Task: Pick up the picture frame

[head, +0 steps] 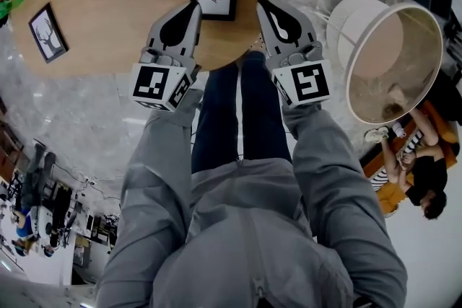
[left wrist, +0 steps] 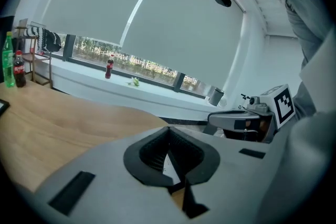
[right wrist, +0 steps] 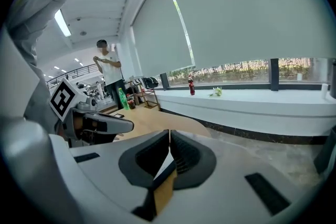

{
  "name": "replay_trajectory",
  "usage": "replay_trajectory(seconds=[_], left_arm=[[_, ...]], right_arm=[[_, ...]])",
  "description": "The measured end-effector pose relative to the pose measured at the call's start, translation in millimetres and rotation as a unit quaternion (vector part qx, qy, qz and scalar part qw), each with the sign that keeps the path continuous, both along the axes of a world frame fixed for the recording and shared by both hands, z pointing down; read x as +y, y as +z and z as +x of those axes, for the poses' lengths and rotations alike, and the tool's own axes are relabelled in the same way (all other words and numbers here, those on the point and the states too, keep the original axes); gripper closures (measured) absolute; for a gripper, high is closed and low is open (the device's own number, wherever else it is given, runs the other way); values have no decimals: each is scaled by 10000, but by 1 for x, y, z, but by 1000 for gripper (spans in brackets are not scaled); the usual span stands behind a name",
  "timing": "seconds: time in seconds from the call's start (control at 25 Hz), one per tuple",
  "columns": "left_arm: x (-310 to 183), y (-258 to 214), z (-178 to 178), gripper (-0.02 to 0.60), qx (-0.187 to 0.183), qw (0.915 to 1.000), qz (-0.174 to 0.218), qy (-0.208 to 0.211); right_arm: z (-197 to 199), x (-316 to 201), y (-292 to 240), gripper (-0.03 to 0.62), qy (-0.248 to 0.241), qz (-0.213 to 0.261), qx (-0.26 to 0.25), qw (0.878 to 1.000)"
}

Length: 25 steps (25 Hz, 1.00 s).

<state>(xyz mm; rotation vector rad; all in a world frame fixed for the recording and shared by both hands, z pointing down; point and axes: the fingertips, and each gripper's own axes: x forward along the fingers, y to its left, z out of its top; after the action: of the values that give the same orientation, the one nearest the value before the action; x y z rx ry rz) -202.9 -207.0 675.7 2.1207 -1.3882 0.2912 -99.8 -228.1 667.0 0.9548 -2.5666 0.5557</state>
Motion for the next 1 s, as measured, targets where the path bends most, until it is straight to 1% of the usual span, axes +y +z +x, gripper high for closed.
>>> replay_trajectory(seconds=[0.16, 0.36, 0.44, 0.68, 0.8, 1.0], left_arm=[[4, 19, 0, 563, 93, 9996, -252, 23], [10, 44, 9, 563, 77, 9984, -501, 264], [13, 52, 10, 563, 93, 9979, -573, 300], [14, 71, 0, 563, -11, 9961, -832, 288], [13, 77, -2, 562, -17, 9956, -911, 214], [6, 86, -12, 561, -153, 9946, -1019, 157]], right_arm=[[2, 2, 13, 560, 8, -126, 67, 9999], [5, 4, 26, 560, 4, -235, 96, 9997], [6, 5, 31, 560, 6, -274, 107, 9996], [3, 3, 41, 560, 70, -403, 104, 9991], [8, 5, 46, 560, 112, -468, 98, 9988], [11, 3, 53, 560, 164, -617, 102, 9979]])
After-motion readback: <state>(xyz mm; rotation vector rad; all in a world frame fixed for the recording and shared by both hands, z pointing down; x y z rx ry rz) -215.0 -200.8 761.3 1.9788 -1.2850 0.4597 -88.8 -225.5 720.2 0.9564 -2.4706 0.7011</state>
